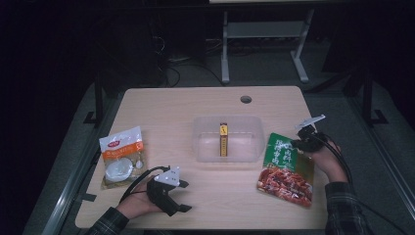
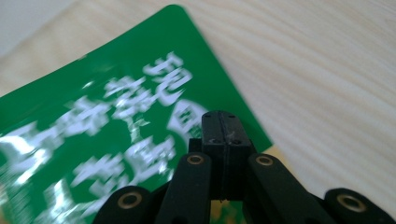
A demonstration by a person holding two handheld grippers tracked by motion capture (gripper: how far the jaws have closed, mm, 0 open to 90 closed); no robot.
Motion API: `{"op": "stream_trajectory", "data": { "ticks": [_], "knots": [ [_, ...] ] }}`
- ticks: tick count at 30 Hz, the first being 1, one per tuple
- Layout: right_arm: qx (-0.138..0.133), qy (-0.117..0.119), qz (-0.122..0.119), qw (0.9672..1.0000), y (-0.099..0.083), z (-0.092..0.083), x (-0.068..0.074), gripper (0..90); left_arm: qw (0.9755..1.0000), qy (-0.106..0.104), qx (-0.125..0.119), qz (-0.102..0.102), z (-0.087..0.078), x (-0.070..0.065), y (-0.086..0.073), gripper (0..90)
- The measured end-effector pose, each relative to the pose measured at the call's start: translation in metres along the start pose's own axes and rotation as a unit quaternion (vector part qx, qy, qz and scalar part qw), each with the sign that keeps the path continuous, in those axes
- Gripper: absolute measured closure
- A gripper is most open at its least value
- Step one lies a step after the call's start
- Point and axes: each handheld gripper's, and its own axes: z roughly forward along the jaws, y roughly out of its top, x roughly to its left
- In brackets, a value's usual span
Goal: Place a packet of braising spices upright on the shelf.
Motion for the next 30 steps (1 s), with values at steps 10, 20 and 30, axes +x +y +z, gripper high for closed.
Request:
{"op": "stream_trajectory", "data": {
  "ticks": [10, 20, 30],
  "knots": [
    [-0.009, 0.041, -0.044, 0.9982, -0.032, -0.041, 0.035, 90.0, 1.0000, 0.002, -0.003, 0.005, -0.002, -0.002, 0.000, 18.4],
    [0.004, 0.065, -0.059, 0.9961, -0.068, -0.059, 0.057, 90.0, 1.0000, -0.001, -0.004, 0.007, 0.001, -0.002, 0.002, 18.4],
    [0.013, 0.062, -0.049, 0.9968, -0.087, -0.069, 0.059, 90.0, 1.0000, -0.002, -0.001, 0.007, 0.000, -0.002, 0.002, 18.4]
  ]
}}
